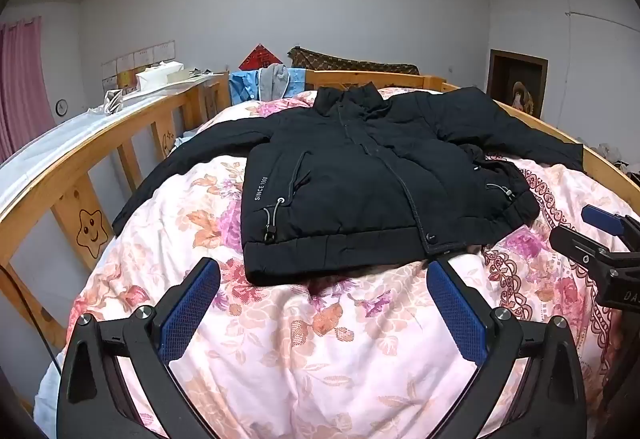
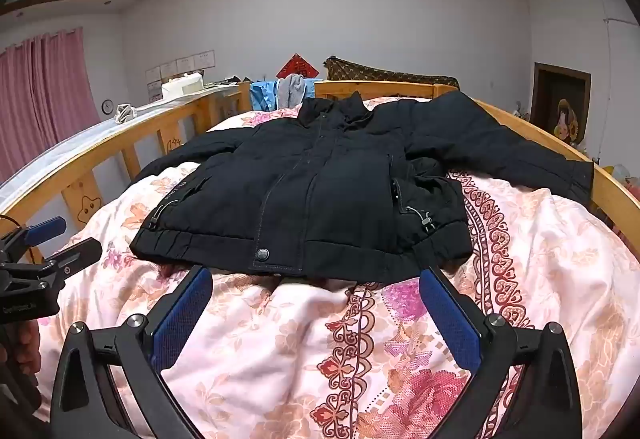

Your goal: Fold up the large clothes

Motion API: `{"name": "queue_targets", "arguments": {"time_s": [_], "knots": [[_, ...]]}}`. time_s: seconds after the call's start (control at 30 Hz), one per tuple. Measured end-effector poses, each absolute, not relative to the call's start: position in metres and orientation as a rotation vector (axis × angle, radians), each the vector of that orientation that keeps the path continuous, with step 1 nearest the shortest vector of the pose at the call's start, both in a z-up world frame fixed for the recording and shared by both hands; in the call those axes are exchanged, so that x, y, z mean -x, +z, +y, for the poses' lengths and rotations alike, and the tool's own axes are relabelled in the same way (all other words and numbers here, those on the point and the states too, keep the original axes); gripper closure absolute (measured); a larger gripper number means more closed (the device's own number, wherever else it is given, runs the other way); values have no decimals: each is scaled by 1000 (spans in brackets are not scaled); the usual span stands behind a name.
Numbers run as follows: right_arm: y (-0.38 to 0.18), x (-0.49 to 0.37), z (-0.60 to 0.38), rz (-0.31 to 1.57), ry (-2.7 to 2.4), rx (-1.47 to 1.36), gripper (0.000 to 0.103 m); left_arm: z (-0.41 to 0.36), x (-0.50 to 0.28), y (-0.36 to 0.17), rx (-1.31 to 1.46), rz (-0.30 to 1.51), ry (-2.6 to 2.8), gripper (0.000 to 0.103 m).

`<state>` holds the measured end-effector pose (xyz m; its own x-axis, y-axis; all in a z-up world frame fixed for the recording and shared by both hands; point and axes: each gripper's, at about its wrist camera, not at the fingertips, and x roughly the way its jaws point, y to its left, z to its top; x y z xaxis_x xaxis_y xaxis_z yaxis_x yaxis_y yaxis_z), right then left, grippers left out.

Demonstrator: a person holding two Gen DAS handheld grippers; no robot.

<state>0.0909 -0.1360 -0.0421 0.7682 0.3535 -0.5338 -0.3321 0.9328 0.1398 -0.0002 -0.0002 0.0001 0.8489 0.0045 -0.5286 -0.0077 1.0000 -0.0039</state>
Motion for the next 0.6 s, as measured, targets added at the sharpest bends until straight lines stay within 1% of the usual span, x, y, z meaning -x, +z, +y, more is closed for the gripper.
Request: {"name": "queue_targets", "arguments": {"time_s": [0.6], "knots": [[-43, -91, -136, 592, 371, -37, 0, 1, -2, 1, 6, 565, 7, 2]]}}
